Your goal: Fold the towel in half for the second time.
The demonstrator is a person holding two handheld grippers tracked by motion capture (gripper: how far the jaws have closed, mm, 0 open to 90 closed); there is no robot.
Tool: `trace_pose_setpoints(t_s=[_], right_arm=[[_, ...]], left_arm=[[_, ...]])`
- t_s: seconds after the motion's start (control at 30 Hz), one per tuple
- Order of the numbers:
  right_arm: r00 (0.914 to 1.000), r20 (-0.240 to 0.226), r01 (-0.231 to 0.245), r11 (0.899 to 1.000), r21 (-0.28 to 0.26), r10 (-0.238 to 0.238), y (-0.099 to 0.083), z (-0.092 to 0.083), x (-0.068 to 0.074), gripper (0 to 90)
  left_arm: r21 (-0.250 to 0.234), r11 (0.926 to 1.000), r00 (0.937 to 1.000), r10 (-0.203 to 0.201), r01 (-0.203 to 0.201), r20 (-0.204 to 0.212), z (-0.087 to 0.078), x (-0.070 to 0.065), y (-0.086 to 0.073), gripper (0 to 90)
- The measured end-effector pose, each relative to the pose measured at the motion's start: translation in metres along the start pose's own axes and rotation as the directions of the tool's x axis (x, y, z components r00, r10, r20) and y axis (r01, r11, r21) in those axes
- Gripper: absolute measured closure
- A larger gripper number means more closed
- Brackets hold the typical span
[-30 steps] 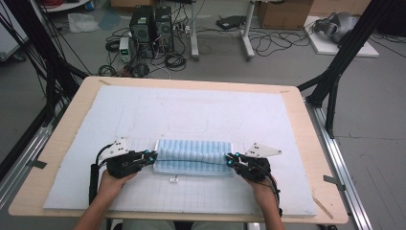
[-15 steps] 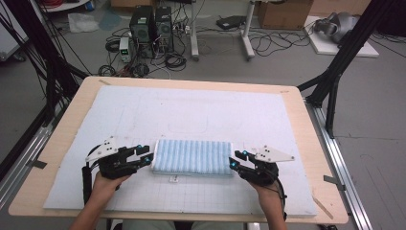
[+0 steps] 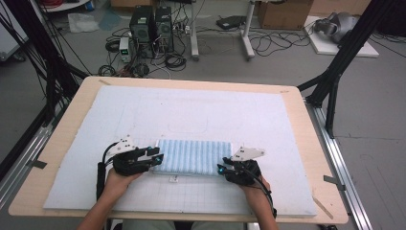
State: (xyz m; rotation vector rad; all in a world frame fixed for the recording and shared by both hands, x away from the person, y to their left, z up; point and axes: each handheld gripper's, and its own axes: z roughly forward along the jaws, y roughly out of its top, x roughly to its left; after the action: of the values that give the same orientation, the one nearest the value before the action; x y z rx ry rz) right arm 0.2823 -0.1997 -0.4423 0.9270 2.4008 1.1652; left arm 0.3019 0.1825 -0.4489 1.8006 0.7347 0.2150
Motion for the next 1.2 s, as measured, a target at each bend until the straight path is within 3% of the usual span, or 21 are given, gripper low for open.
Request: trace_pose_setpoints(t_s=[0.1,0.23,0.33,0.43,0.5,0.53,0.63,0.77,0.9,1.0,1.07,1.2], right_arm=[[1.0000,0.000,-0.007,1.000,0.005,0.007,-0.002,-0.001,-0.002,63.6],[0.9998,-0.003,-0.017,1.000,0.009,0.017,-0.005,-0.003,-0.005,63.7],[0.9997,-0.009,-0.022,1.000,0.005,0.022,-0.007,-0.004,-0.007,63.7],[0.9994,-0.018,-0.031,0.999,0.012,0.031,-0.006,-0.005,-0.008,63.7],[0.9993,-0.023,-0.028,1.000,0.002,0.028,-0.003,-0.007,-0.009,63.7],[0.9989,-0.032,-0.034,0.999,-0.016,0.034,-0.001,-0.008,-0.010,63.7],[0.9971,-0.045,-0.065,0.995,-0.079,0.062,0.007,-0.011,-0.013,62.5],[0.9932,-0.012,-0.116,0.988,-0.099,0.116,0.018,-0.005,-0.025,62.5],[0.9868,0.014,-0.160,0.985,-0.071,0.161,0.025,0.010,-0.038,67.1],[0.9860,0.053,-0.157,0.987,-0.018,0.158,0.024,0.020,-0.043,68.4],[0.9829,0.052,-0.176,0.984,-0.019,0.177,0.023,0.019,-0.045,65.6],[0.9848,0.061,-0.159,0.985,-0.063,0.163,0.025,0.004,-0.042,62.2]], left_arm=[[0.063,0.9979,0.9991,0.016,-0.014,-0.038,0.003,-0.003,0.001,64.8],[0.184,0.9830,0.9988,0.008,0.000,-0.048,0.008,-0.005,0.000,67.8],[0.214,0.9768,0.9984,0.028,-0.017,-0.049,0.008,-0.006,0.000,69.7],[0.217,0.9759,0.9986,0.034,-0.024,-0.040,0.006,-0.006,0.000,70.1],[0.183,0.9828,0.9993,0.027,-0.021,-0.027,0.005,-0.004,0.000,67.9],[0.147,0.9891,0.9996,0.019,-0.016,-0.022,0.004,-0.003,0.001,64.2],[0.050,0.9988,0.9993,-0.001,0.002,-0.037,0.003,0.005,0.007,57.7],[0.032,0.9995,0.9971,-0.006,0.008,-0.076,0.008,0.017,0.019,55.5],[0.016,0.9995,0.9947,-0.025,0.026,-0.099,0.012,0.025,0.027,57.4],[-0.010,0.9995,0.9944,-0.031,0.030,-0.101,0.010,0.027,0.028,57.8],[-0.034,0.9990,0.9951,-0.031,0.028,-0.094,0.007,0.027,0.029,55.6],[-0.072,0.9961,0.9954,-0.056,0.050,-0.078,0.004,0.028,0.030,43.3]])
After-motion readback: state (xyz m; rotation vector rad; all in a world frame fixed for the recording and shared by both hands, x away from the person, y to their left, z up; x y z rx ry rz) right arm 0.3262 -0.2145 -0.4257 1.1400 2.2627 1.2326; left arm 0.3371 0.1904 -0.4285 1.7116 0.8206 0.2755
